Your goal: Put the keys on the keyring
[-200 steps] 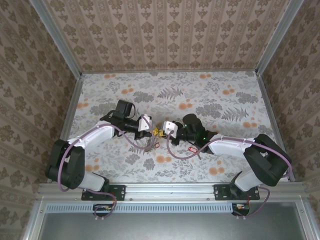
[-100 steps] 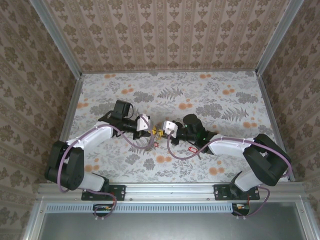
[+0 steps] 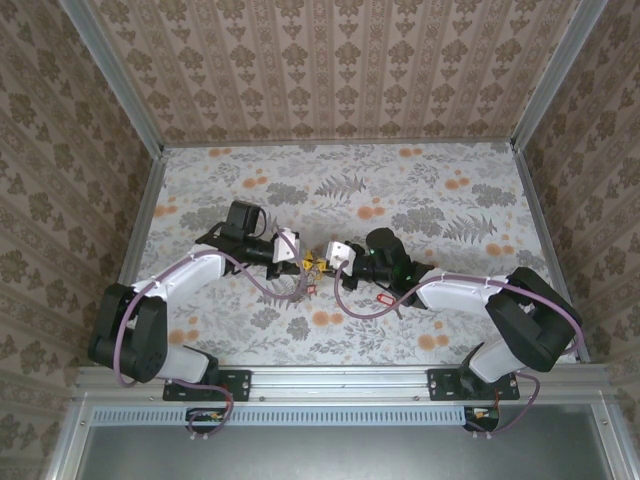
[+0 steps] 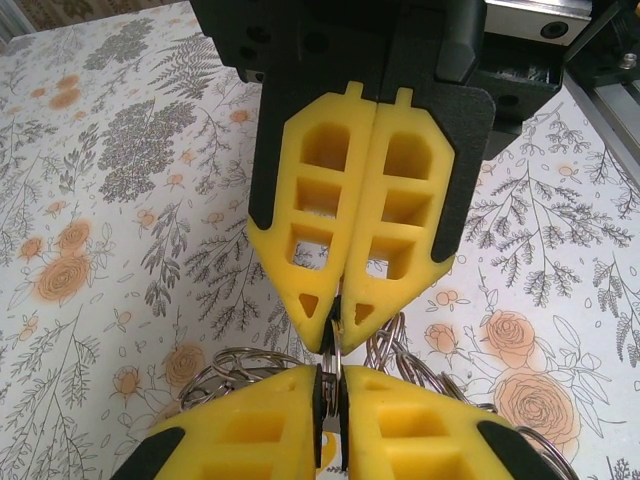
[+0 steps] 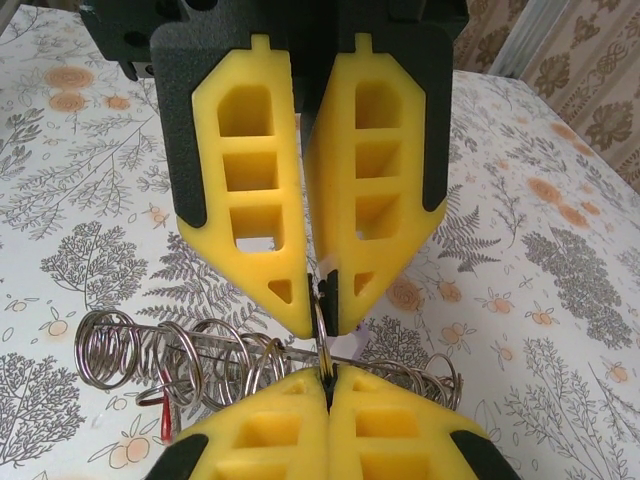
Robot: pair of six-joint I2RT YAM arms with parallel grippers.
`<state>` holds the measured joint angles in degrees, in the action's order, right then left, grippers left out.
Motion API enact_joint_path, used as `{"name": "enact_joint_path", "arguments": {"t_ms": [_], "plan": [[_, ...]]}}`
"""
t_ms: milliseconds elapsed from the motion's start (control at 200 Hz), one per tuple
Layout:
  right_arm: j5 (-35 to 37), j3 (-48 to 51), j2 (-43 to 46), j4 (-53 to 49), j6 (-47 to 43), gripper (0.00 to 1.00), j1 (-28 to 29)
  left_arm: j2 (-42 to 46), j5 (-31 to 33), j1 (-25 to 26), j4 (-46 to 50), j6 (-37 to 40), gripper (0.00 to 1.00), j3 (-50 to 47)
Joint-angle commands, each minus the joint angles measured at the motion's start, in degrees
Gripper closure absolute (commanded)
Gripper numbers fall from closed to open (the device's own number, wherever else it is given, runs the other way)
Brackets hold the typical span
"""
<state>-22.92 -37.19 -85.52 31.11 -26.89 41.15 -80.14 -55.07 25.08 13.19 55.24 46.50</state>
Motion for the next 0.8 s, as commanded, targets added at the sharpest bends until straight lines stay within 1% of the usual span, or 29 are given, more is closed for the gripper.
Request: {"name": "enact_joint_path", "arguments": {"t_ms": [0, 90, 180, 305, 470, 565, 585, 620, 660, 720, 780, 795], "plan": [[-1.50, 0.03, 0.09, 3.15, 0.77, 1.00, 0.24, 0.61, -2.34, -0.06, 0.08, 0.29, 0.85, -0.84], [-1.52, 0.14, 0.06, 3.60, 0.96, 1.00, 0.25, 0.32, -2.00, -0.08, 0.17, 0.30, 0.83, -0.89], [-1.59, 0.34, -0.12, 4.34, 1.52, 1.00, 0.25, -0.16, -1.97, -0.03, 0.31, 0.28, 0.83, -0.85], [-2.00, 0.36, -0.23, 5.44, 2.11, 1.00, 0.21, -0.54, -2.44, -0.03, 0.85, 0.83, 0.89, -0.54], [-2.35, 0.53, 0.00, 5.27, 2.02, 1.00, 0.21, -0.09, -3.73, 0.04, 0.99, 1.54, 1.00, -0.66], [-1.27, 0.30, 0.06, 4.45, 2.32, 1.00, 0.24, 0.19, -3.45, 0.27, 0.93, 2.63, 1.00, -1.16], [-0.55, 0.12, 0.08, 3.99, 2.69, 0.92, 0.25, 0.48, -2.84, 0.31, 0.73, 2.66, 1.00, -1.37], [0.92, 0.01, 0.36, 3.28, 3.49, 0.74, 0.25, 1.15, -1.62, 0.44, -0.18, 2.59, 1.00, -1.90], [1.80, 0.35, 1.28, 2.95, 4.03, 0.60, 0.25, 2.22, -0.11, 0.58, -1.39, 2.21, 1.00, -2.76], [2.07, 1.31, 3.55, 1.88, 3.38, 0.49, 0.25, 4.45, 1.68, 0.58, -4.46, 0.97, 1.00, -4.26], [3.03, 1.94, 5.45, -0.99, 2.52, 0.45, 0.20, 6.71, 3.09, 0.59, -7.10, -0.08, 1.00, -5.71], [3.30, 2.19, 7.44, -1.80, 2.28, 0.45, 0.23, 7.26, 3.42, 0.63, -7.99, -0.44, 1.00, -6.12]]}}
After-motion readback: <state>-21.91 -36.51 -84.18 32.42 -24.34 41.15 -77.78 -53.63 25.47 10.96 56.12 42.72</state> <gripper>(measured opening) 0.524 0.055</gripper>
